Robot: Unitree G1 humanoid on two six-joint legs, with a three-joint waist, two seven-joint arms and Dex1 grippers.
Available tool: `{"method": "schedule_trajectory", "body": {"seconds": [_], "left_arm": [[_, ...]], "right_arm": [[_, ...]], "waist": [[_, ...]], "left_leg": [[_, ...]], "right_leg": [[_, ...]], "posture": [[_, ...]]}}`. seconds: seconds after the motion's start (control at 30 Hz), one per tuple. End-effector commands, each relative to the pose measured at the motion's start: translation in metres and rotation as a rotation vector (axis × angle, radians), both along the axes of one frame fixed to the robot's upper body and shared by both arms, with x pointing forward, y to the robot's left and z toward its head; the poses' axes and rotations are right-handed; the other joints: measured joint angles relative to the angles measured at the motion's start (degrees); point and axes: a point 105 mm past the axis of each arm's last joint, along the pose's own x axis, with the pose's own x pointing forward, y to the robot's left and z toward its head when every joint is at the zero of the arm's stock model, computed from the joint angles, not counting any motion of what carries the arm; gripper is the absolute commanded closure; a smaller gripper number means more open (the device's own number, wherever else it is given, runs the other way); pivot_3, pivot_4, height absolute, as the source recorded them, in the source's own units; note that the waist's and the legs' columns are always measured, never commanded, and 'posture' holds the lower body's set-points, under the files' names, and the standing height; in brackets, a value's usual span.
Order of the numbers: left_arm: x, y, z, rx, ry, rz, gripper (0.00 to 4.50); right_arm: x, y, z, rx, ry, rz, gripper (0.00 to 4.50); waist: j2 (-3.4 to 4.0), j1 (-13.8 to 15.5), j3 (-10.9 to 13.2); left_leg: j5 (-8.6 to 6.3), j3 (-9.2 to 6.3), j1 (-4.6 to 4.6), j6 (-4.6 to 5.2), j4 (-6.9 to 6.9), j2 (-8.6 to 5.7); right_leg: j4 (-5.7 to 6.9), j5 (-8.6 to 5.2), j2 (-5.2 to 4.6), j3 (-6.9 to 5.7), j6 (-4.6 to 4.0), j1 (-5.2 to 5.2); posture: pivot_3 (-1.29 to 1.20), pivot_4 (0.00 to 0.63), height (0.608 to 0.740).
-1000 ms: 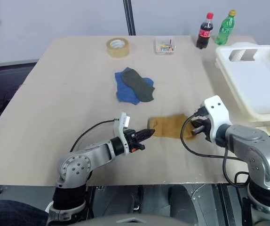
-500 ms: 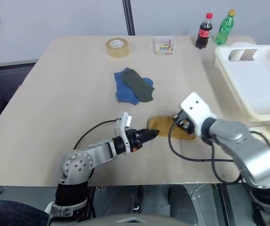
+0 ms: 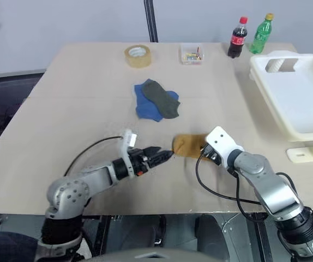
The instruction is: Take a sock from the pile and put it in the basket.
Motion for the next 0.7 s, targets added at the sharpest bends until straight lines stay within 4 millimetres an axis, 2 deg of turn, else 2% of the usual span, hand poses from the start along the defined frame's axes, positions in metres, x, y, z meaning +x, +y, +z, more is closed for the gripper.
{"method": "schedule_trajectory", "body": {"seconds": [0.03,0.17,0.23,0.37,0.53,0.7], "left_arm": [[0.024,0.014,0.004,-0.014,-0.003,0.053,0.04],[0.033,0.008,-0.009,-0.042,0.117,0.02,0.04],[0.032,-0.001,-0.022,0.0,0.174,-0.031,0.04],[0.032,-0.022,-0.036,-0.049,0.307,-0.117,0.04],[0.021,-0.039,-0.03,-0.187,0.418,-0.243,0.04],[0.025,-0.051,-0.034,-0.225,0.469,-0.271,0.04]], "right_arm": [[0.0,-0.005,-0.009,-0.014,0.029,-0.025,1.95],[0.002,-0.005,-0.009,-0.019,0.023,-0.025,1.95],[0.002,-0.005,-0.008,-0.023,0.02,-0.025,1.95],[0.003,-0.003,-0.007,-0.02,0.015,-0.027,1.95],[0.004,0.001,-0.005,-0.02,0.006,-0.022,1.95],[0.005,0.002,-0.006,-0.026,-0.001,-0.027,1.95]], "waist": [[-0.01,0.0,0.0],[-0.02,-0.2,0.0],[-0.03,-0.2,0.0],[-0.06,0.0,-0.2],[-0.09,-0.2,-0.2],[-0.09,-0.2,-0.2]], "left_leg": [[-0.03,-0.08,0.12,0.04,0.0,0.0],[-0.03,-0.25,0.17,0.05,0.0,-0.03],[-0.03,-0.28,0.16,0.05,0.01,-0.04],[-0.03,-0.41,0.25,0.05,0.01,-0.1],[-0.04,-0.5,0.55,0.06,-0.01,-0.14],[-0.04,-0.51,0.57,0.05,-0.04,-0.14]], "right_leg": [[-0.05,-0.01,0.0,-0.08,0.0,0.2],[-0.04,-0.01,0.01,-0.21,0.01,0.29],[-0.04,-0.01,0.01,-0.23,0.01,0.29],[-0.05,-0.01,-0.03,-0.35,0.02,0.45],[-0.15,-0.03,-0.07,-0.43,0.05,0.78],[-0.12,-0.04,-0.06,-0.43,0.05,0.77]], "posture": [[0.0,0.15,0.738],[0.0,0.15,0.738],[0.0,0.15,0.738],[0.0,0.15,0.738],[0.0,0.15,0.738],[0.0,0.15,0.738]]}}
